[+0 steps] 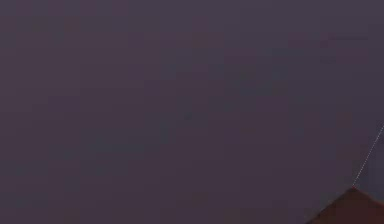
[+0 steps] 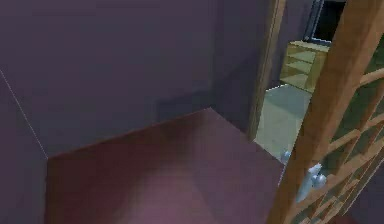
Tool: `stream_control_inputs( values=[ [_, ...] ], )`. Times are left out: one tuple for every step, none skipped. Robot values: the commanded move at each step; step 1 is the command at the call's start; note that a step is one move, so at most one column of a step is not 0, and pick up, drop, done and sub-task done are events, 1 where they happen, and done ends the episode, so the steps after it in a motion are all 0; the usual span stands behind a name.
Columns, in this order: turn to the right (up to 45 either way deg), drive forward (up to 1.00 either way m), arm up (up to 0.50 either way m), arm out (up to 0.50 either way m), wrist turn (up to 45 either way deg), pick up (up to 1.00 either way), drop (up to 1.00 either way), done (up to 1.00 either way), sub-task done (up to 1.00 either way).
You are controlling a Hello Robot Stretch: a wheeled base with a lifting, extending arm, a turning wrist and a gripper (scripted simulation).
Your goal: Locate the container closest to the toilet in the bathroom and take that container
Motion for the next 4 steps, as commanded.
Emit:
stream_control_inputs(
  values=[
    [45.0,0.0,0.0,0.0,0.0,0.0,0.0,0.0,0.0],
    [45.0,0.0,0.0,0.0,0.0,0.0,0.0,0.0,0.0],
    [45.0,0.0,0.0,0.0,0.0,0.0,0.0,0.0,0.0],
    [33.0,0.0,0.0,0.0,0.0,0.0,0.0,0.0,0.0]
  ],
)
